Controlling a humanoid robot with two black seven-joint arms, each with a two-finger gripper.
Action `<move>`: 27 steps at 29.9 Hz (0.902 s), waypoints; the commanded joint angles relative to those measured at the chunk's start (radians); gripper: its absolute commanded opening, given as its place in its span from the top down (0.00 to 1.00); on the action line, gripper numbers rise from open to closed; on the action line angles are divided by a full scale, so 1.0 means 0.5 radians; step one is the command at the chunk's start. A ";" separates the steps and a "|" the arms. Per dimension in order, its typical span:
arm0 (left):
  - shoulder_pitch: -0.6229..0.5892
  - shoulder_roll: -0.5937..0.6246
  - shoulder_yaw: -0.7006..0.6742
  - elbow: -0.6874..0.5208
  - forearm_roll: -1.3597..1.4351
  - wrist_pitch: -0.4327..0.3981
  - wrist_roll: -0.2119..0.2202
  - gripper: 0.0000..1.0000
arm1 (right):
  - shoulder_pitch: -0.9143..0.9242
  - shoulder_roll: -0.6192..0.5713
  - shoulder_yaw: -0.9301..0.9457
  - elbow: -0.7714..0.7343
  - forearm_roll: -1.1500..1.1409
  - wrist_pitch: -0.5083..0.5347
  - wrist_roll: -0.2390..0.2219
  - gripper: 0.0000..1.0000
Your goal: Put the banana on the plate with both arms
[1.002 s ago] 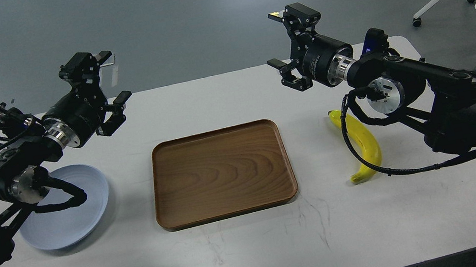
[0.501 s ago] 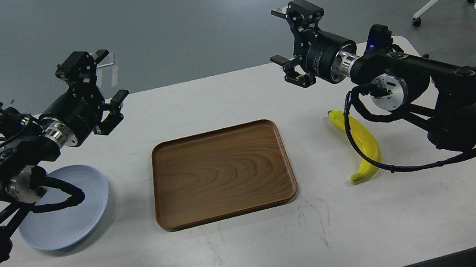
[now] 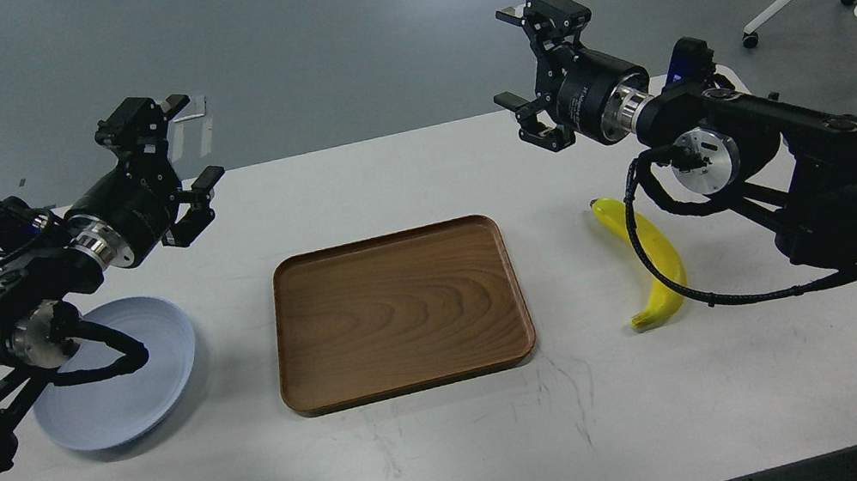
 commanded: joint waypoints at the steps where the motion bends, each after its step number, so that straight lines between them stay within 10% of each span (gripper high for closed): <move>1: 0.000 -0.006 0.006 0.000 0.003 0.012 0.000 0.02 | 0.002 0.000 0.001 0.000 0.000 0.000 0.000 0.00; 8: -0.012 -0.006 0.009 0.000 0.086 0.034 -0.015 0.02 | -0.001 -0.006 0.001 0.000 0.000 0.000 0.000 0.00; 16: -0.021 0.086 0.012 -0.104 1.251 0.485 0.025 0.02 | -0.001 -0.052 0.057 0.000 0.000 0.000 0.006 0.00; 27: 0.028 0.632 0.346 -0.371 1.714 0.638 0.031 0.02 | -0.016 -0.169 0.112 0.010 0.003 0.000 0.009 0.00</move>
